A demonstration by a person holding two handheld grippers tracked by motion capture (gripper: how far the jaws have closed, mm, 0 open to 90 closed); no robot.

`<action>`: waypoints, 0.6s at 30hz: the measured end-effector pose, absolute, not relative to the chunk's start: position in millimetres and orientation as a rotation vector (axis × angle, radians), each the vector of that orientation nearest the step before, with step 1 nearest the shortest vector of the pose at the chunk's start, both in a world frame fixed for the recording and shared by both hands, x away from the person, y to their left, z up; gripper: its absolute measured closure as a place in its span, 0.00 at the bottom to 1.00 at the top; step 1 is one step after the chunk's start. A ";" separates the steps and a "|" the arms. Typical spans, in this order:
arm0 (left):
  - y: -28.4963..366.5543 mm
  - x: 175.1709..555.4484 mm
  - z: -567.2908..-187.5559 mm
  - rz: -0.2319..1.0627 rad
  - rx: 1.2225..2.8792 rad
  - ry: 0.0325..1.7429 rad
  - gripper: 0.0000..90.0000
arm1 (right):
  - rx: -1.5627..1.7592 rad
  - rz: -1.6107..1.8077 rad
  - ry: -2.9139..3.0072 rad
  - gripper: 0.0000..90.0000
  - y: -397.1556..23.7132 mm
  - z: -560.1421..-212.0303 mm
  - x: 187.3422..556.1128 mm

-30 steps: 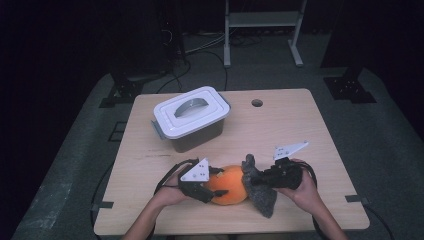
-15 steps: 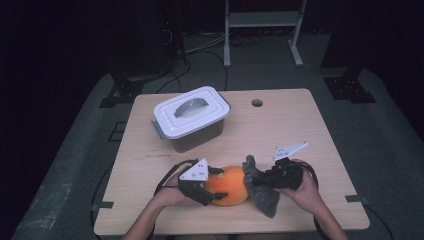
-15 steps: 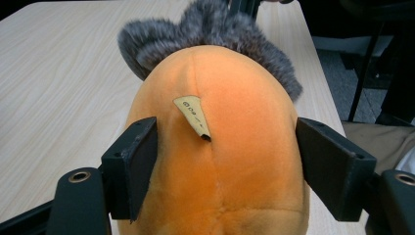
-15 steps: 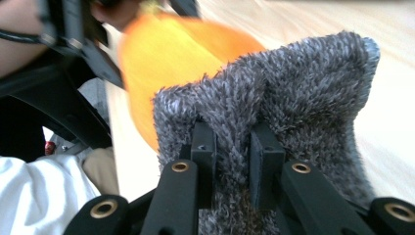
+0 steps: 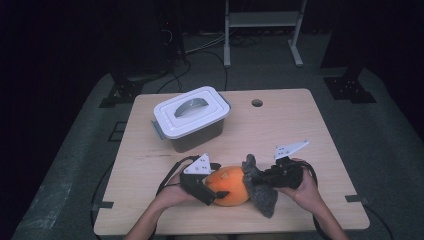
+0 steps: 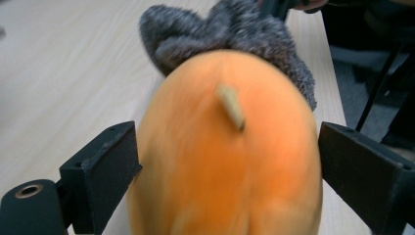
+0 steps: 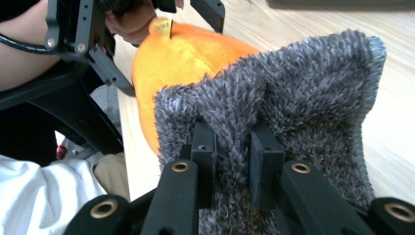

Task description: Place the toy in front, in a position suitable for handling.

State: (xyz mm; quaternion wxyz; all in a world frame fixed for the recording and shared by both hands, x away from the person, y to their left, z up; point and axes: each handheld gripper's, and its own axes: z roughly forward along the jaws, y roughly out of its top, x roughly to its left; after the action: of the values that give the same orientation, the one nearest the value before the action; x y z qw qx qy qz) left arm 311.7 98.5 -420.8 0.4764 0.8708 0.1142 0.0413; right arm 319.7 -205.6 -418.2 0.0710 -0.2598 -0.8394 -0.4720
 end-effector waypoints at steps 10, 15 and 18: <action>90.4 298.4 -416.8 0.300 2.143 0.043 0.42 | -0.743 -1.552 -2.501 0.84 -203.9 -398.4 316.3; 94.1 300.8 -420.8 0.240 2.155 0.062 0.33 | -0.741 -1.487 -2.461 0.83 -204.5 -411.1 320.3; 98.8 303.0 -421.9 0.219 2.157 0.076 0.30 | -0.766 -1.439 -2.462 0.83 -210.7 -418.2 322.0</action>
State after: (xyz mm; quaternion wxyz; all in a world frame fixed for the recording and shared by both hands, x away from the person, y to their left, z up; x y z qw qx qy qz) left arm 303.0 98.8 -421.9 0.4672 0.8791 0.0310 0.0894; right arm 322.0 -210.7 -418.2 0.0944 -0.2581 -0.8302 -0.4851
